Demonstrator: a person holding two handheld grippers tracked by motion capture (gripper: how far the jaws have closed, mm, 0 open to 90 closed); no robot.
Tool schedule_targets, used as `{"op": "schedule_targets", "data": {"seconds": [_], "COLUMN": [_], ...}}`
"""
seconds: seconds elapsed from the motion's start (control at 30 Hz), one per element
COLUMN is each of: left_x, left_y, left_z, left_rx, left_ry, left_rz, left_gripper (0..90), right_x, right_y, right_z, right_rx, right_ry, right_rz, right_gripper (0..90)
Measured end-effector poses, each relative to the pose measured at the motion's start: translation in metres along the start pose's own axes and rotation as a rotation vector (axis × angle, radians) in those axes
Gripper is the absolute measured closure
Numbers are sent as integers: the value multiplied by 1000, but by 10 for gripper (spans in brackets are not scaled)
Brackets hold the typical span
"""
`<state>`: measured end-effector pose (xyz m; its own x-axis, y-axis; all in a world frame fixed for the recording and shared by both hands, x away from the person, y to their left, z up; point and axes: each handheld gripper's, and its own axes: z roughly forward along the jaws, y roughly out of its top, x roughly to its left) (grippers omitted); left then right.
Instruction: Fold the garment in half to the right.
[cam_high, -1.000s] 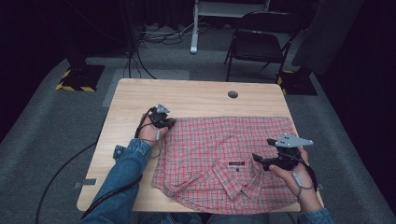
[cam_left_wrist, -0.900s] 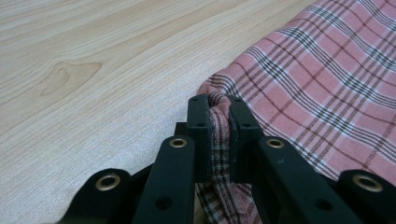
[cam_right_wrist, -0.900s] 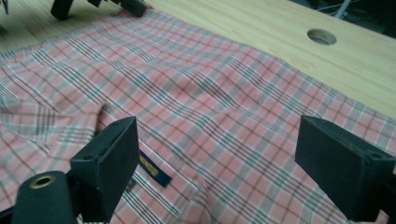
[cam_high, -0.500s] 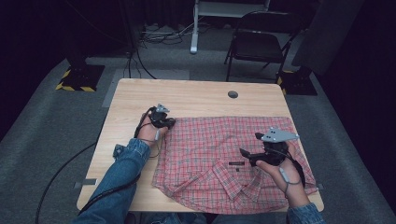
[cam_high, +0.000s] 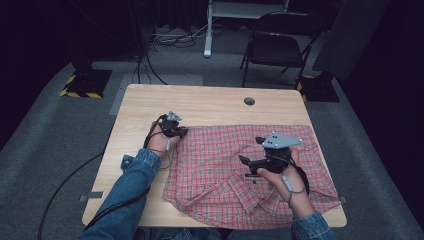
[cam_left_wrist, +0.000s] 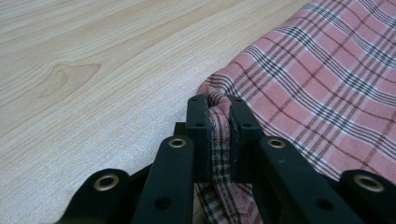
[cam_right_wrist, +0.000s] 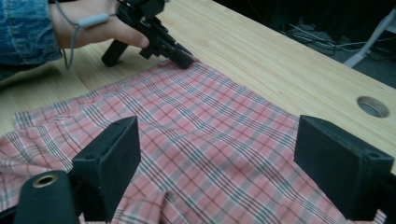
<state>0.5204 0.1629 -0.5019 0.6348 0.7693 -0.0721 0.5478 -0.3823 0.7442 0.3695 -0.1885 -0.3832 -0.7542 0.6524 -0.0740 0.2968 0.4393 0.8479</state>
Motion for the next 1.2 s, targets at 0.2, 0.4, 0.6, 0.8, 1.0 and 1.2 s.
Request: {"op": "schedule_targets", "data": {"seconds": [0.2, 0.4, 0.6, 0.8, 1.0, 1.2], "left_x": [2, 1, 1, -1, 0, 0], "left_y": [0, 0, 0, 0, 0, 0], "left_z": [0, 0, 0, 0, 0, 0], "left_rx": [0, 2, 1, 2, 1, 1], "left_ry": [-12, -7, -5, 7, 1, 1], "left_rz": [-14, -5, -5, 4, -1, -1], "left_gripper": [810, 809, 809, 809, 809, 809], "right_x": [12, 25, 41, 57, 74, 90], "right_y": [5, 13, 20, 22, 21, 15], "right_z": [14, 32, 53, 71, 85, 95], "right_rx": [0, 0, -10, -17, -17, -15], "right_ry": [39, 72, 121, 143, 174, 215], "right_rz": [-19, -34, -50, -53, -59, -87], "right_gripper": [150, 150, 150, 153, 168, 222]}}
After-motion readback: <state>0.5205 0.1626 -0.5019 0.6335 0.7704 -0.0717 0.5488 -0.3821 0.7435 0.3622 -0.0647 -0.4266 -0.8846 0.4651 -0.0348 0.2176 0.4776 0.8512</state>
